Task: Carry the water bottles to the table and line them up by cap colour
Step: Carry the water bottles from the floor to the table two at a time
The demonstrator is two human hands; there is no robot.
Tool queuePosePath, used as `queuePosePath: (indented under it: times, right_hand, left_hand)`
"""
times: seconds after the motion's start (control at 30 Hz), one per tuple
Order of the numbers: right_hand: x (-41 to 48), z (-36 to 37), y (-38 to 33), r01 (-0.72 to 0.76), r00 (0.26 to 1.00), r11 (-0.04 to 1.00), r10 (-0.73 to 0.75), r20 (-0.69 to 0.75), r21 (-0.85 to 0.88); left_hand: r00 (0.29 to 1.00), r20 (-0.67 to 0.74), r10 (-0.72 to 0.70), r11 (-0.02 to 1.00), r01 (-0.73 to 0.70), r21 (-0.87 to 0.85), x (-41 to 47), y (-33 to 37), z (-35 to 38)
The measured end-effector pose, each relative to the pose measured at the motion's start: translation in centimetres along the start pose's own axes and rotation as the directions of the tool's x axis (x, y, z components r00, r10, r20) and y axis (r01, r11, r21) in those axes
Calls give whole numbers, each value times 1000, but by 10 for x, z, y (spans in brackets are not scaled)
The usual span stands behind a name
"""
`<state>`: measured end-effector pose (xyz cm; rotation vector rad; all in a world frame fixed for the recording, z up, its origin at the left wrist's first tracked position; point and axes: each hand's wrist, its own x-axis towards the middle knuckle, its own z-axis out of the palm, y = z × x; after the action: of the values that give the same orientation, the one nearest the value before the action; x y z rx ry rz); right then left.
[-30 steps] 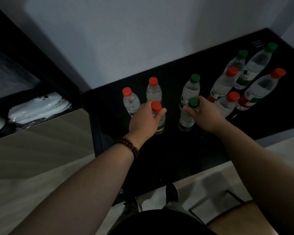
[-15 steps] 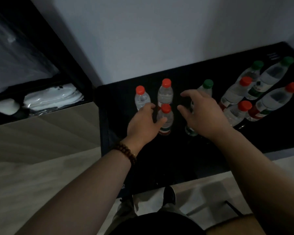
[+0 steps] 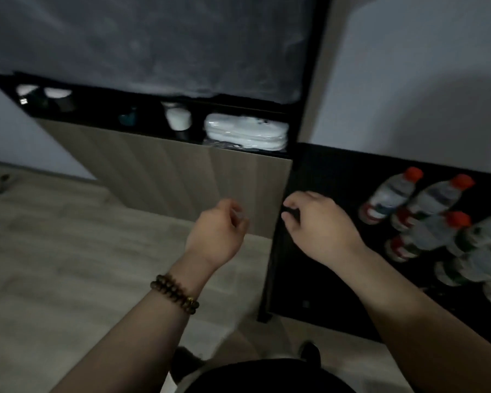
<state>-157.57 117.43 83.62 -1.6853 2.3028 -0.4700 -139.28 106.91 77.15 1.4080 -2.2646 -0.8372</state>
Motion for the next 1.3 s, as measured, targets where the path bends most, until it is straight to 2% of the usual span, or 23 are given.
queuePosePath:
  times: [0.17,0.33,0.53,0.63,0.8,0.93,1.07,1.2,1.3]
  right_hand:
    - [45,96,-156,34,987,999,-28,156,-36]
    - [83,168,-311,93,944,995,-81,321,-22]
    - [133,248,-462,230,883,972,-189,429,-45]
    - [166,292,-528,279,856,960,-249,454,0]
    - [241,370,-638,320,822,946,-305,481,55]
    - [307,422,-731,289,803,955,-280,526,68]
    - [356,458,-830,301,782,952,-277,559,51]
    - [391,492,-931,327,750,942,-309,585,78]
    - [416,530,-1007,350,750,934,-323,577,68]
  left_hand:
    - [985,-68,-161,987,162,6,-30,-149,-113]
    - [922,-152,-356,934,358,-19,-56,-277,-238]
    - [837,-233,-495,869,479,-124,-61,-398,-332]
    - [790,-252,-558,830,536,-156,-53,-457,-371]
    - [760,-245,-601,798,586,-139,-8,-566,-446]
    - [726,-207,-656,753,647,-119,30,-647,-513]
    - [688,-225,-690,718,688,-100,45,-720,-585]
    - [644,-229,-730,681,711,-174,48,-799,-656]
    - [649,-232,-725,687,707,-167,55,-870,-706]
